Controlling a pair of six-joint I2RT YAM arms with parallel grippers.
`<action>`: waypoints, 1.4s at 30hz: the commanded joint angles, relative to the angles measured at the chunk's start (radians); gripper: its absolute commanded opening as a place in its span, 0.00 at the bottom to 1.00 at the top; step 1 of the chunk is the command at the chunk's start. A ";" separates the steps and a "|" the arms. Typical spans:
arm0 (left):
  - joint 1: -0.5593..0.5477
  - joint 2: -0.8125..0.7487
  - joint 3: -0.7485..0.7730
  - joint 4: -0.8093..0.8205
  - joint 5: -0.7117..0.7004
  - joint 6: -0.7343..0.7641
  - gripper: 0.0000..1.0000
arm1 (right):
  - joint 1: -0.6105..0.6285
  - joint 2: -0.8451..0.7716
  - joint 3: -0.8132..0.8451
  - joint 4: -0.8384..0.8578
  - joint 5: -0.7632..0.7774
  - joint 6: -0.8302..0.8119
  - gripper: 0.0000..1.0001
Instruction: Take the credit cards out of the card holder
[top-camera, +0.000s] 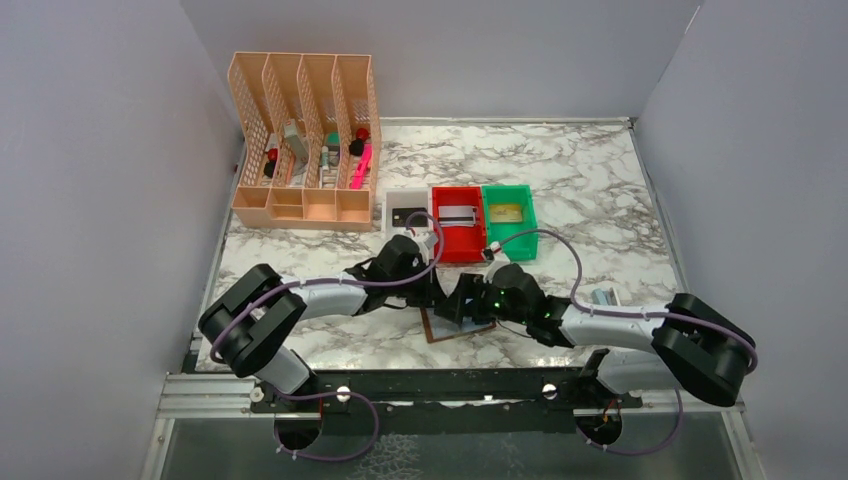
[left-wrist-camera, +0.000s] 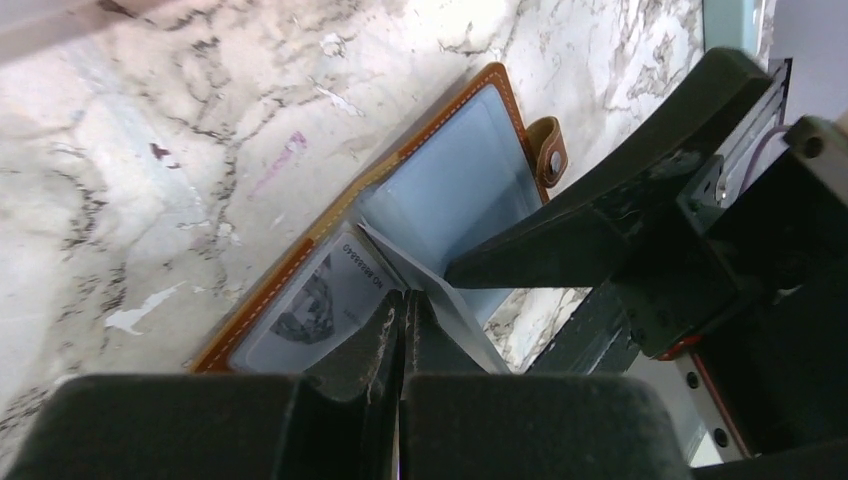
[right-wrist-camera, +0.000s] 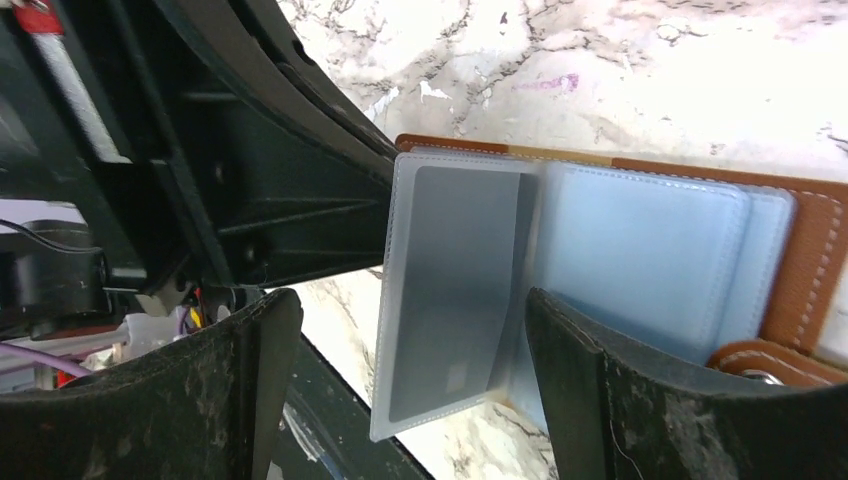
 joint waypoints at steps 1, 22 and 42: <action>-0.028 0.037 0.039 0.041 0.044 0.004 0.00 | 0.002 -0.077 0.046 -0.216 0.096 -0.046 0.87; -0.066 -0.016 0.092 -0.110 -0.120 0.035 0.04 | 0.002 -0.251 0.079 -0.454 0.285 -0.079 0.48; -0.066 -0.196 -0.009 -0.083 -0.207 -0.033 0.46 | 0.002 -0.094 0.164 -0.496 0.244 -0.142 0.43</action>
